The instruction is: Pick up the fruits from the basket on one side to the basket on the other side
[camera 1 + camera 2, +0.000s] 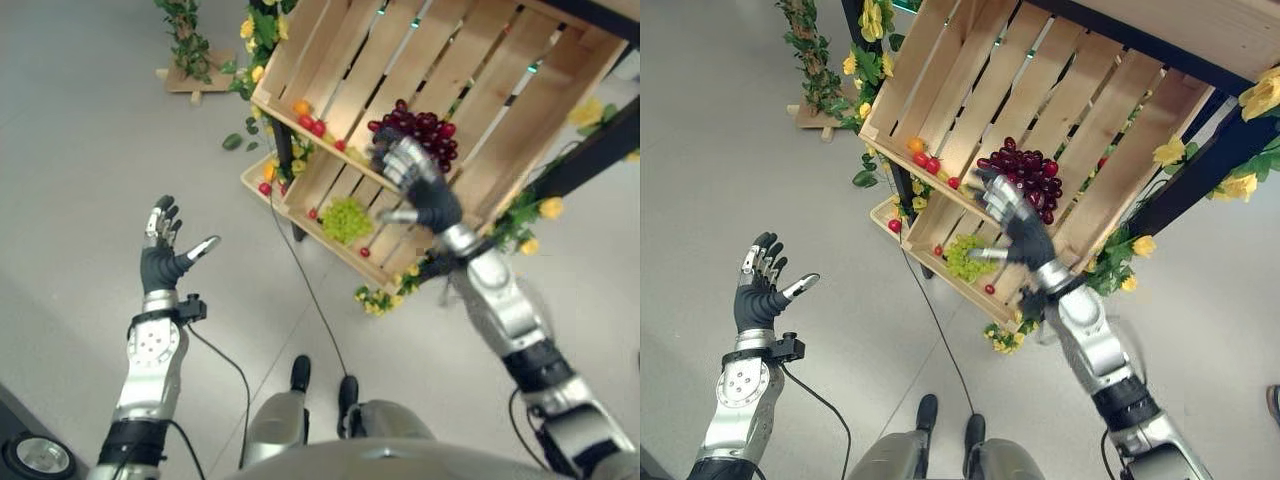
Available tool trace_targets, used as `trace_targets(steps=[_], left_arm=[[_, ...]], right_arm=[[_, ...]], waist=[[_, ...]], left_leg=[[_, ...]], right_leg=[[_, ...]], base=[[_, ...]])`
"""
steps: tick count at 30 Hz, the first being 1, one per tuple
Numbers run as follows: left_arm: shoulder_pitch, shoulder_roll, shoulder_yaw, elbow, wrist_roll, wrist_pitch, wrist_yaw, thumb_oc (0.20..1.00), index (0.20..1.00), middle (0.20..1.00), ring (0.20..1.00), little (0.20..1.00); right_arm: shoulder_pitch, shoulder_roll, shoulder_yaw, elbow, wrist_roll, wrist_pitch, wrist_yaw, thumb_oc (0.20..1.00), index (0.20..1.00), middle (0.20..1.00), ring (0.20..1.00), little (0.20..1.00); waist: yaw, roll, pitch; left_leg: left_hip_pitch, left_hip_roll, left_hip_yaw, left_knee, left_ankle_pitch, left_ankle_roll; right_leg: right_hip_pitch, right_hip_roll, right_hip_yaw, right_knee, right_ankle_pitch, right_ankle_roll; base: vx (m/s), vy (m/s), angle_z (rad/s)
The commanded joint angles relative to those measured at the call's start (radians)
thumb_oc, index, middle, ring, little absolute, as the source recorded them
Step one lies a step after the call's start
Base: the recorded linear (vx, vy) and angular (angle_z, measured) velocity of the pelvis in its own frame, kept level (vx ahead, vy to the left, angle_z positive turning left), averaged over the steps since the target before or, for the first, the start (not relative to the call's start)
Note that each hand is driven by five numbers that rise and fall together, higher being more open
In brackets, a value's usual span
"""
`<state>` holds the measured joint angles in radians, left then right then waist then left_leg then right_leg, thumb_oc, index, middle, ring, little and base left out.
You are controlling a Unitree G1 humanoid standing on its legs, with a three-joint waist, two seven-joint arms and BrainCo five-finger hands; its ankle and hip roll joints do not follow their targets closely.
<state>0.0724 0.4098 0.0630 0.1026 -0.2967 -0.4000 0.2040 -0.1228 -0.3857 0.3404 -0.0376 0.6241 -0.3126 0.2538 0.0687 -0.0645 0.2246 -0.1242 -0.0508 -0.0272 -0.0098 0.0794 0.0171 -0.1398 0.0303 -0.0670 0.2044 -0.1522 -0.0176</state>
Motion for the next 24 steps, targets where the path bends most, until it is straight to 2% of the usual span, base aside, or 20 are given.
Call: trace_targets(steps=[1,3,7,10,14,18,24], left_arm=[[0.02,0.003,0.043,-0.041,0.03,-0.086,0.036,1.0,1.0,1.0,1.0,1.0],[0.022,0.002,0.043,-0.037,0.034,-0.09,0.043,1.0,1.0,1.0,1.0,1.0],[0.032,0.001,0.045,-0.035,0.051,-0.11,0.044,1.0,1.0,1.0,1.0,1.0],[0.031,-0.001,0.045,-0.025,0.053,-0.115,0.048,1.0,1.0,1.0,1.0,1.0],[0.033,0.0,0.042,-0.024,0.051,-0.122,0.042,1.0,1.0,1.0,1.0,1.0],[0.039,0.001,0.042,-0.014,0.055,-0.126,0.031,1.0,1.0,1.0,1.0,1.0],[0.06,-0.01,0.044,0.012,0.064,-0.126,0.034,1.0,1.0,1.0,1.0,1.0]], right_arm=[[0.062,0.006,0.032,-0.044,0.113,-0.034,0.043,1.0,1.0,1.0,1.0,1.0],[0.091,0.008,0.033,-0.044,0.106,-0.038,0.04,1.0,1.0,1.0,1.0,1.0],[0.136,-0.048,0.009,-0.035,-0.018,-0.074,-0.006,1.0,1.0,1.0,1.0,1.0],[0.141,-0.054,-0.015,-0.008,-0.063,-0.088,-0.038,1.0,1.0,1.0,1.0,1.0],[0.147,-0.065,-0.028,0.013,-0.101,-0.093,-0.057,1.0,1.0,1.0,1.0,1.0],[0.168,-0.092,-0.04,0.084,-0.218,-0.097,-0.094,1.0,1.0,1.0,1.0,1.0],[0.232,-0.048,-0.132,0.231,-0.286,-0.112,-0.194,1.0,1.0,1.0,1.0,1.0]], waist=[[-0.02,-0.001,-0.038],[-0.024,0.0,-0.04],[-0.036,0.002,-0.049],[-0.039,0.003,-0.059],[-0.041,0.004,-0.07],[-0.045,0.004,-0.087],[-0.057,0.011,-0.104]], left_leg=[[0.032,0.0,0.002,0.075,-0.113,-0.018],[0.035,0.0,0.001,0.072,-0.112,-0.02],[0.041,0.001,-0.001,0.064,-0.108,-0.023],[0.047,0.001,0.004,0.06,-0.108,-0.023],[0.054,0.002,0.005,0.054,-0.108,-0.023],[0.067,0.002,0.006,0.051,-0.112,-0.024],[0.083,0.004,0.01,0.045,-0.117,-0.023]], right_leg=[[-0.006,-0.077,0.01,0.002,0.108,0.099],[-0.004,-0.078,0.008,0.0,0.108,0.1],[0.004,-0.081,0.004,-0.017,0.115,0.104],[0.01,-0.08,0.006,-0.028,0.119,0.106],[0.017,-0.079,0.009,-0.035,0.12,0.107],[0.03,-0.079,0.011,-0.042,0.121,0.109],[0.045,-0.078,0.015,-0.053,0.122,0.113]], base=[[0.0,0.0,0.0],[0.0,0.004,-0.03],[0.0,-0.001,-0.02],[0.0,-0.002,-0.01],[0.01,0.0,-0.01],[0.02,-0.001,0.0],[0.02,0.001,-0.02]])
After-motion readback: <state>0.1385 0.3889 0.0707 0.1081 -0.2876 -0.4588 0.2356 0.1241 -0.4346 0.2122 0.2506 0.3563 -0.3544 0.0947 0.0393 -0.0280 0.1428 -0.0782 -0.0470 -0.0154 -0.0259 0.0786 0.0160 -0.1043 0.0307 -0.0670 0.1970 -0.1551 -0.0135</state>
